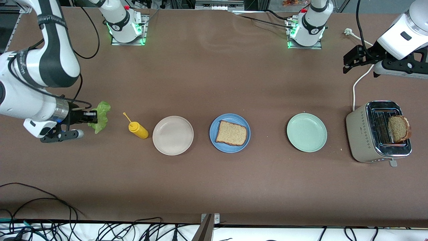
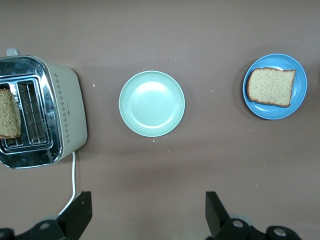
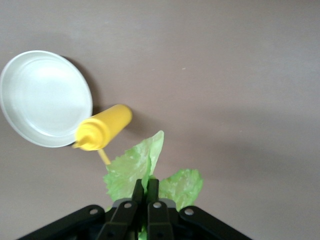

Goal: Make sandwich in blue plate with both arms
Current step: 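Carry the lettuce with the right gripper over the bread on the blue plate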

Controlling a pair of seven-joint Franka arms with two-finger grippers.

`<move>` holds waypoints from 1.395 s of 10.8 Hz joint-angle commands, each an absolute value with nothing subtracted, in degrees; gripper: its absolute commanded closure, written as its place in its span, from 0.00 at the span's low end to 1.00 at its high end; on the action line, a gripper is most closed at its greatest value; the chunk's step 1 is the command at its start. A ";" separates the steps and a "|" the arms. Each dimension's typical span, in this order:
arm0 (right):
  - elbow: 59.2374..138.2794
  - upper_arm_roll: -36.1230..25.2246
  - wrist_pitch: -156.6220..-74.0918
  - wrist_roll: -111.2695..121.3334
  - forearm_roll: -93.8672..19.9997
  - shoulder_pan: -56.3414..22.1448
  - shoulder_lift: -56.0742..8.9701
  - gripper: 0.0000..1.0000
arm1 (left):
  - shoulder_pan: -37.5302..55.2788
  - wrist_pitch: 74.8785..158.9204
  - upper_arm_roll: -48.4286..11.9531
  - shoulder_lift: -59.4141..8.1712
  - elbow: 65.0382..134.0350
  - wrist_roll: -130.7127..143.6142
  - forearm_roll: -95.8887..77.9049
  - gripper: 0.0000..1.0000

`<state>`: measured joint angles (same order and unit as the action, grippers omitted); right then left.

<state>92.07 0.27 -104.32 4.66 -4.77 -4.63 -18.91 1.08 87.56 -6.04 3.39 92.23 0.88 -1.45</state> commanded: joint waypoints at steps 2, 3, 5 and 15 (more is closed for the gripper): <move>90.88 -2.63 -102.30 -8.92 -5.54 -14.83 -18.28 1.00 | 1.41 87.28 -5.71 4.22 92.46 0.97 -2.73 0.00; 90.44 -2.64 -102.39 -12.71 -5.54 -16.51 -18.72 1.00 | 1.32 87.28 -5.63 4.22 92.46 0.97 -2.72 0.00; 89.92 -2.72 -102.83 -18.52 -6.93 -20.02 -19.33 1.00 | 1.49 87.28 -5.71 4.31 92.46 1.05 -2.72 0.00; 67.80 -10.46 -104.23 -51.46 -12.56 -40.86 -38.91 1.00 | 1.41 87.19 -6.33 4.31 92.46 1.05 -2.72 0.00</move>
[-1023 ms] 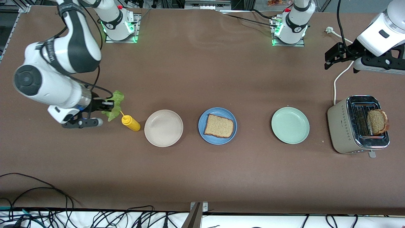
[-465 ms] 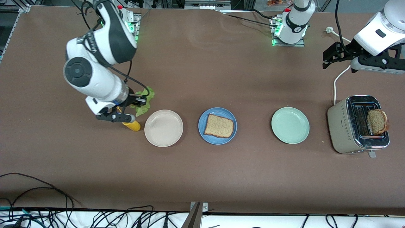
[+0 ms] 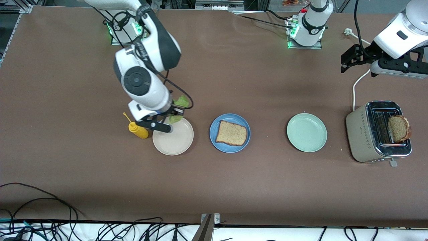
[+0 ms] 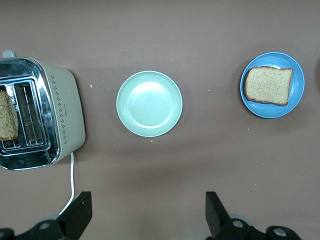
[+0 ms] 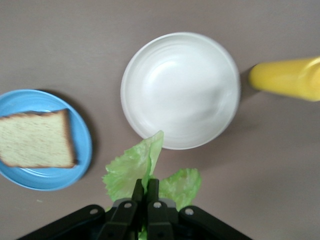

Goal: Make sandwich in blue plate with both arms
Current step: 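Carry the lettuce with the right gripper over the bread on the blue plate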

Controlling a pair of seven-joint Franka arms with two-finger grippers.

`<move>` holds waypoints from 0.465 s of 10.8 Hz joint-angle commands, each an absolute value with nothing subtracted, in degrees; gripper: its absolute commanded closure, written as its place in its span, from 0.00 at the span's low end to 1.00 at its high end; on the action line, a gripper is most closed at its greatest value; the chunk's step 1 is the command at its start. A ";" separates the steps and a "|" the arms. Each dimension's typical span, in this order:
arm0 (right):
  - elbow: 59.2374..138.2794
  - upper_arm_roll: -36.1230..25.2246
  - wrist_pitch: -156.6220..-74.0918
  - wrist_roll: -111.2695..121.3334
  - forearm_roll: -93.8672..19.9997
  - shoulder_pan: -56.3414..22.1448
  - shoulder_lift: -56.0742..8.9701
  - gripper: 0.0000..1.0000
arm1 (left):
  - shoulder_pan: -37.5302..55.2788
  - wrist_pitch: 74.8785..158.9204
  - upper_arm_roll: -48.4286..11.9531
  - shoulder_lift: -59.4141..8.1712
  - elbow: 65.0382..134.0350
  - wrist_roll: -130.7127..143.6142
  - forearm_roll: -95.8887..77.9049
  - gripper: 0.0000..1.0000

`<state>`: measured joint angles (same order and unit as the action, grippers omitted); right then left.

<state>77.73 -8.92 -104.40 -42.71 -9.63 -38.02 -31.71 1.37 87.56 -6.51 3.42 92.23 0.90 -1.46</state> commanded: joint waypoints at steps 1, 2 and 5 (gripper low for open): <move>63.76 -10.46 -105.63 -56.03 -13.35 -42.09 -42.33 1.00 | 1.41 87.19 -6.33 4.31 92.46 1.05 -2.72 0.00; 61.02 -10.55 -107.99 -60.60 -13.53 -43.84 -45.50 1.00 | 1.41 87.19 -6.33 4.22 92.46 1.05 -2.72 0.00; 60.12 -9.93 -118.26 -72.56 -15.46 -46.49 -49.91 1.00 | 1.41 87.19 -6.33 4.22 92.46 1.05 -2.72 0.00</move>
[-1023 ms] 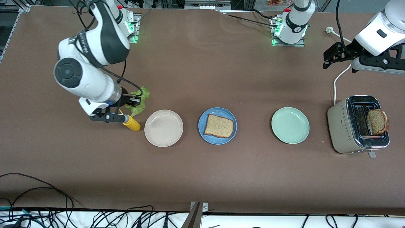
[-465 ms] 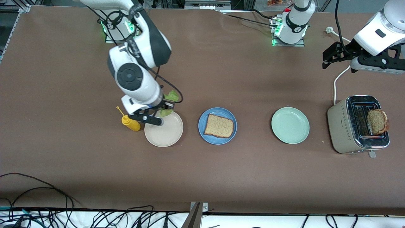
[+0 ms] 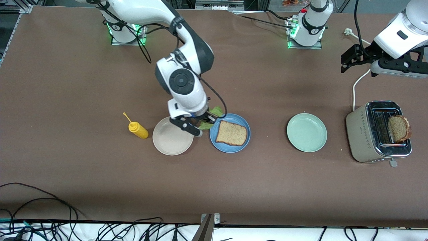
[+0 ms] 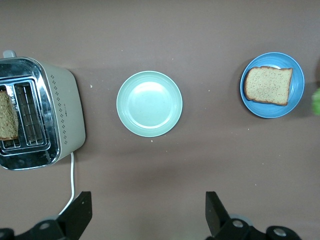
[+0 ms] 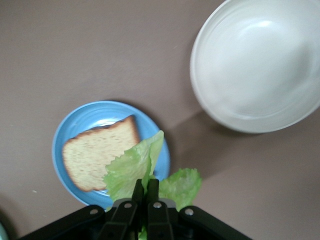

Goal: Make sandwich in blue plate with both arms
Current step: 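Carry the lettuce with the right gripper over the bread on the blue plate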

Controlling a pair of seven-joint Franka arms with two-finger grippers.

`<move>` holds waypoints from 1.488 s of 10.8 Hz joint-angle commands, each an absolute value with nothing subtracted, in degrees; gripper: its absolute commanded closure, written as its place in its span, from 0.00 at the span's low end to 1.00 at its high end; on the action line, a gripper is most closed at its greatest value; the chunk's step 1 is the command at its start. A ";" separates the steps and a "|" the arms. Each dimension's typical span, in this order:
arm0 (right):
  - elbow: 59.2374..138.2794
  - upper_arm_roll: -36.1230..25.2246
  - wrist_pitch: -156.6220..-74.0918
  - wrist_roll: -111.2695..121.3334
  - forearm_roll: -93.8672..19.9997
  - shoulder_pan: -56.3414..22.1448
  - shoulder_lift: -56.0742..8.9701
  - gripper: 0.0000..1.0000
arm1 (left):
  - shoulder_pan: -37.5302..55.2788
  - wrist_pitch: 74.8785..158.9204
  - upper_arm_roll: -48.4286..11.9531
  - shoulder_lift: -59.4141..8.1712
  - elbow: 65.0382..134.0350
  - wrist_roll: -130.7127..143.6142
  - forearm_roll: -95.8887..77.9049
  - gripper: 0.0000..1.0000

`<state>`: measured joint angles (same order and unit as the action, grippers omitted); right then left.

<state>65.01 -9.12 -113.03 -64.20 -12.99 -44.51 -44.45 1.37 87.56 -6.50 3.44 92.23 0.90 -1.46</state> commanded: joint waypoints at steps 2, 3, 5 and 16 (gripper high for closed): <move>60.12 -9.06 -126.08 -80.82 -15.56 -47.72 -52.63 1.00 | 1.41 87.19 -6.33 4.22 92.37 1.05 -2.72 0.00; 60.12 -8.88 -129.34 -83.38 -15.47 -48.25 -53.52 1.00 | 1.41 87.27 -6.33 4.22 92.37 1.14 -2.72 0.00; 60.12 -8.88 -131.30 -85.07 -15.56 -49.22 -54.66 1.00 | 1.41 87.19 -6.33 4.22 92.37 1.05 -2.72 0.00; 60.56 -9.49 -133.59 -80.88 -14.16 -49.83 -58.97 0.01 | 1.41 87.27 -6.33 4.22 92.37 1.05 -2.64 0.00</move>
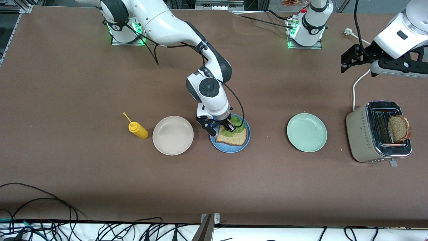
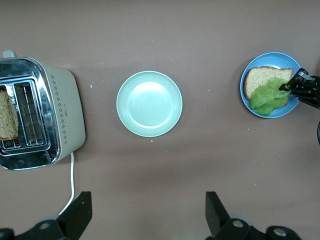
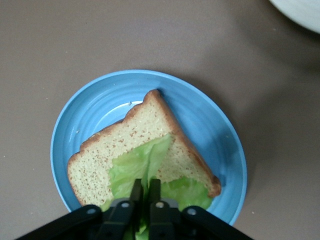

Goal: Make sandwich in blue plate with both arms
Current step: 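Lower the lettuce onto the bread and open the right gripper, then withdraw the right gripper past the white plate toward the mustard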

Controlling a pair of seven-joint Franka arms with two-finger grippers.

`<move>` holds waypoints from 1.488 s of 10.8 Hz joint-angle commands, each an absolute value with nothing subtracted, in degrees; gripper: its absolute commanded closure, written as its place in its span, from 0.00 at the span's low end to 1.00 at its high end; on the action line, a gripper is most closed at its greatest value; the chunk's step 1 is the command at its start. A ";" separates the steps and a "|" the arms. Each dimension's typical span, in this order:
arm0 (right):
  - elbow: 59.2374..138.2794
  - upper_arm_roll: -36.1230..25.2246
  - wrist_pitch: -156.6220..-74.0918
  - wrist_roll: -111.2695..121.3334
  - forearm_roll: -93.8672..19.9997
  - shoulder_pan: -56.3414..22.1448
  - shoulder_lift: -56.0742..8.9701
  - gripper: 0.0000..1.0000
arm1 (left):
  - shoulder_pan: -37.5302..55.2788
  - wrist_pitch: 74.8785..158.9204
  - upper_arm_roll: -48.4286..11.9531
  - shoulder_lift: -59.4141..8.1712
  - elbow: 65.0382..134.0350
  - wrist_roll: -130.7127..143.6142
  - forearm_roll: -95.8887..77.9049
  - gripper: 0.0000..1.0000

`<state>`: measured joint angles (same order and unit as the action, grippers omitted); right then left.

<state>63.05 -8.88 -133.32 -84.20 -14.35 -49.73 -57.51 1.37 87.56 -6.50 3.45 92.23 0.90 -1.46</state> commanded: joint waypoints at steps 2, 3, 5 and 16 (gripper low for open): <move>60.47 -9.58 -132.46 -76.65 -11.78 -49.66 -58.28 0.00 | 1.41 87.27 -6.33 4.22 92.37 1.05 -2.64 0.00; 60.38 -9.84 -130.89 -72.99 -11.86 -49.66 -57.66 0.00 | 1.41 87.19 -6.33 4.22 92.37 0.88 -2.64 0.00; 60.38 -10.19 -128.24 -67.09 -11.95 -49.48 -56.25 0.00 | 1.41 87.19 -6.33 4.22 92.37 0.88 -2.72 0.00; 84.44 -6.94 -117.96 -16.31 -12.74 -33.23 -30.26 0.00 | 1.32 87.28 -6.24 4.22 92.37 1.14 -2.72 0.00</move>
<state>74.48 -9.08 -119.31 -26.45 -12.78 -36.11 -38.57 1.38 87.56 -6.46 3.45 92.23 0.90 -1.46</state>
